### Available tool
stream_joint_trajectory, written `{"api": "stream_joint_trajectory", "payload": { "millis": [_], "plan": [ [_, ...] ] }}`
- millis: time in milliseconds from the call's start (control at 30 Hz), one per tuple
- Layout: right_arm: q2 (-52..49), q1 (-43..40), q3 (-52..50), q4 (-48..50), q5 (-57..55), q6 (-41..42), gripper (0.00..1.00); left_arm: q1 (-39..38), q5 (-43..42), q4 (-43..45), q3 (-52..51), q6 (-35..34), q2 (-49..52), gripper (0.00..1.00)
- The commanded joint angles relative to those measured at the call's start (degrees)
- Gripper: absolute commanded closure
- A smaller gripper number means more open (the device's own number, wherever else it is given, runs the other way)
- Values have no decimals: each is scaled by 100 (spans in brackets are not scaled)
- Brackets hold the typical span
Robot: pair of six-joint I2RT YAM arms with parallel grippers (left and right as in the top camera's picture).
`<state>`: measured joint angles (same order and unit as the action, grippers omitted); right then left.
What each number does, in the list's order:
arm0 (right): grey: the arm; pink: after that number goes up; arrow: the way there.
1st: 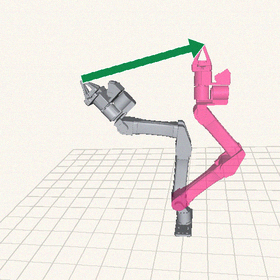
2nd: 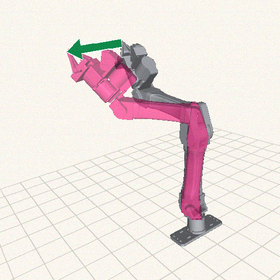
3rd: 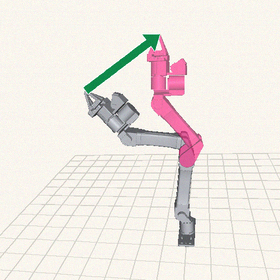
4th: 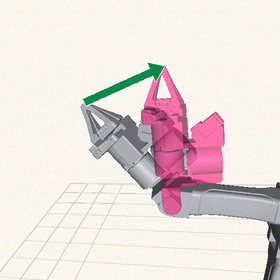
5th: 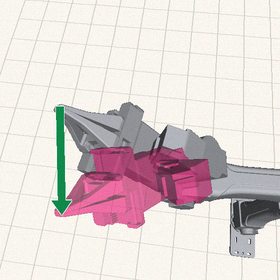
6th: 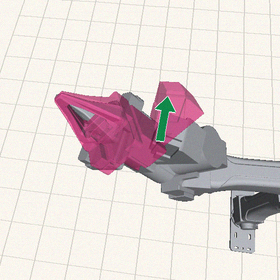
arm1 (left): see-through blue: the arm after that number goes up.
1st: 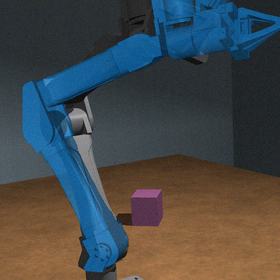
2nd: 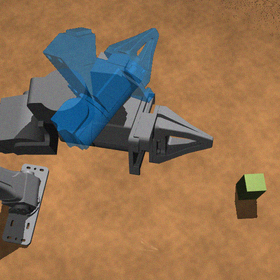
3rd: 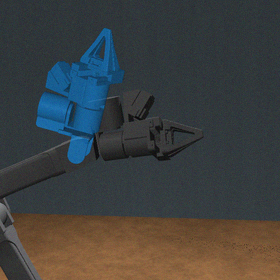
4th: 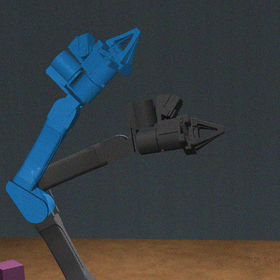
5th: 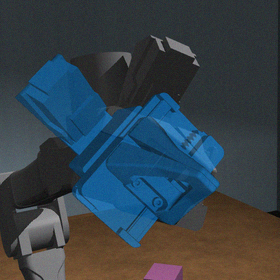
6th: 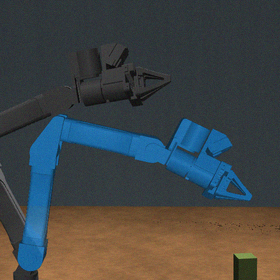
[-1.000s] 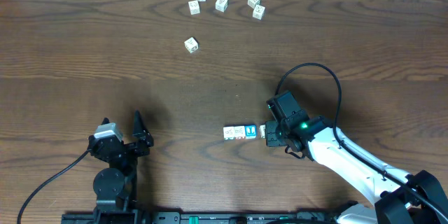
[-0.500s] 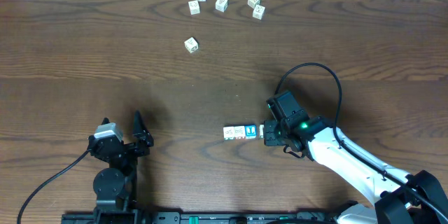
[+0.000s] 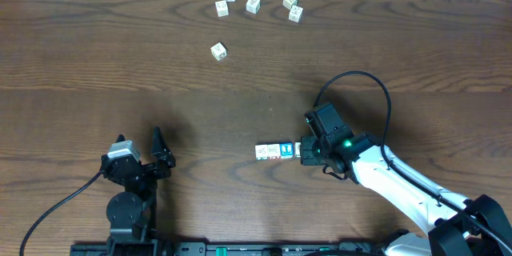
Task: Lift 5 blocks
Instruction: 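Push the ladybug block against 'L' with the closed right gripper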
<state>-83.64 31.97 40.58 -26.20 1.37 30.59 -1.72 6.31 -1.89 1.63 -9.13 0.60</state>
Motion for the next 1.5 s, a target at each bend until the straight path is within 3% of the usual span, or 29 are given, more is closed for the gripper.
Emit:
{"api": "stream_joint_trajectory", "payload": {
  "millis": [0, 733, 1467],
  "plan": [
    [-17, 39, 87, 33, 59, 63, 99, -13, 52, -173, -140, 33, -33, 21],
    [-17, 37, 87, 289, 140, -651, 99, -13, 52, -173, -140, 33, -33, 21],
    [-17, -4, 90, 13, -188, -625, 99, -13, 52, -173, -140, 33, -33, 21]
  ]
}}
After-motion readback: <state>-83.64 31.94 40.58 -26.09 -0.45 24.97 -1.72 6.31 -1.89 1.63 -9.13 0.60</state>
